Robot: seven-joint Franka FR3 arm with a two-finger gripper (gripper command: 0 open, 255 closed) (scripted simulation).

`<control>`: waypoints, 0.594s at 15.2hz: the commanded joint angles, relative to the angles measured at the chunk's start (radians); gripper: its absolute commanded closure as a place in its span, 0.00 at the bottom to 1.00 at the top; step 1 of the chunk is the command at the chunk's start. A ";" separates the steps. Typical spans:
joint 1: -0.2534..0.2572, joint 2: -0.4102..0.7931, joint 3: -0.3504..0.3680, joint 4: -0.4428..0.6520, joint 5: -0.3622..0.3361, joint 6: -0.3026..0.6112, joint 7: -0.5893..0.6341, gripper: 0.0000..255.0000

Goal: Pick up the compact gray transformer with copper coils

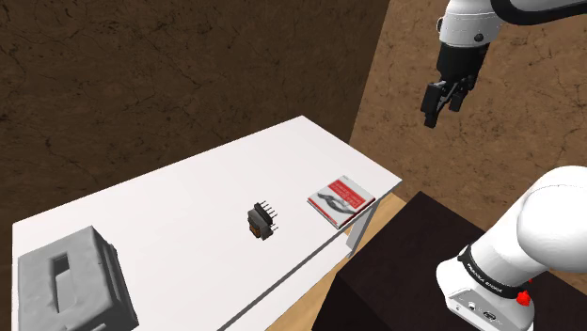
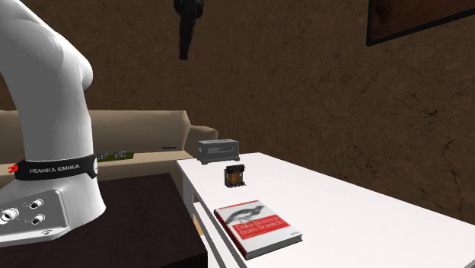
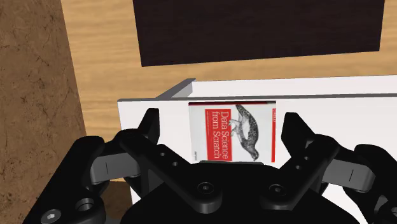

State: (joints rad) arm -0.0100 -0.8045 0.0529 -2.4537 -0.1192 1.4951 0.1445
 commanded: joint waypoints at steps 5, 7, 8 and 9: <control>0.021 0.071 0.031 -0.055 0.039 0.134 0.046 0.00; 0.031 0.115 0.047 -0.075 0.057 0.202 0.067 0.00; 0.036 0.140 0.055 -0.083 0.065 0.237 0.078 0.00; 0.041 0.165 0.064 -0.090 0.073 0.271 0.088 0.00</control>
State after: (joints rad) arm 0.0250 -0.6636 0.1066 -2.5396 -0.0565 1.7336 0.2203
